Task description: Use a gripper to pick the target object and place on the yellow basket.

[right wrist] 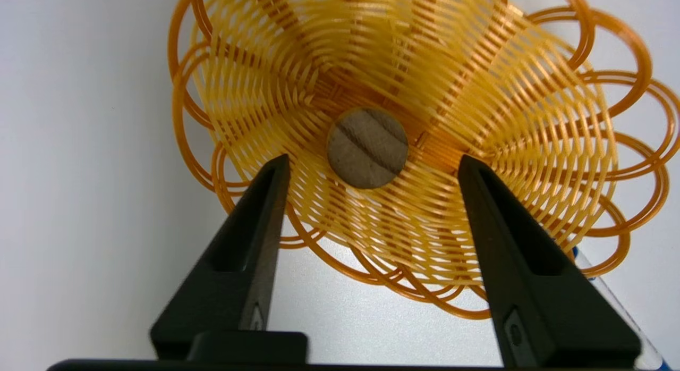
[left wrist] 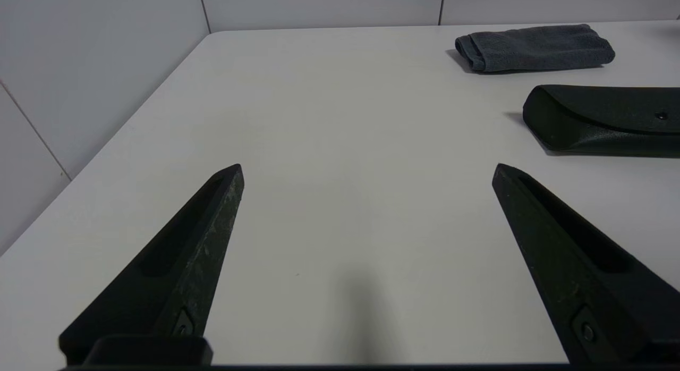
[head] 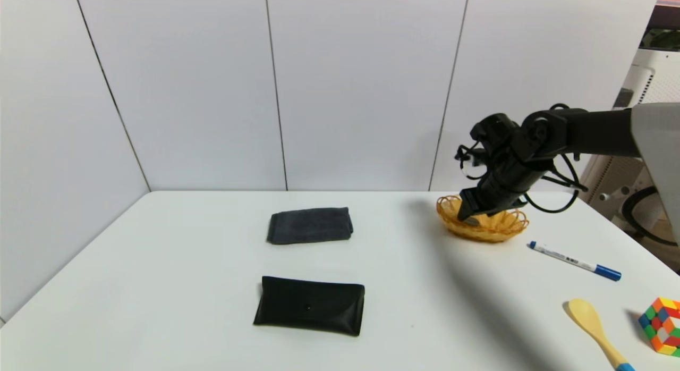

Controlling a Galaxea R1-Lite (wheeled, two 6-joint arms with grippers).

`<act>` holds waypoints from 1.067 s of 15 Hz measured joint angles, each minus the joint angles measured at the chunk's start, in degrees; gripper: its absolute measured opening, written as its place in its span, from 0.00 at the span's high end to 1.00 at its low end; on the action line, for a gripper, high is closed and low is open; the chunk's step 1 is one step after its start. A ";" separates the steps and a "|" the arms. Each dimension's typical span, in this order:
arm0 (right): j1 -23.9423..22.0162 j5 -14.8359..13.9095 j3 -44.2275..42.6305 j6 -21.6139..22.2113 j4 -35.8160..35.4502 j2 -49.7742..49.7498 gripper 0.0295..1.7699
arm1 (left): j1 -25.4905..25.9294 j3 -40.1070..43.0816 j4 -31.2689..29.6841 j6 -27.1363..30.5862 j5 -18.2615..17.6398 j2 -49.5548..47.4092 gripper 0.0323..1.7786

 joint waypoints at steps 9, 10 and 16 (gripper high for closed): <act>-0.20 1.85 24.80 -0.17 -0.07 -27.61 0.14 | -0.02 0.00 0.00 0.00 0.02 0.00 0.05; -0.16 1.94 30.12 -0.27 -0.44 -33.65 0.12 | 0.00 0.00 0.00 0.00 0.02 0.00 0.05; -0.38 2.10 69.90 -1.76 -15.98 -77.31 0.07 | -0.05 0.00 0.00 0.00 0.02 0.00 0.05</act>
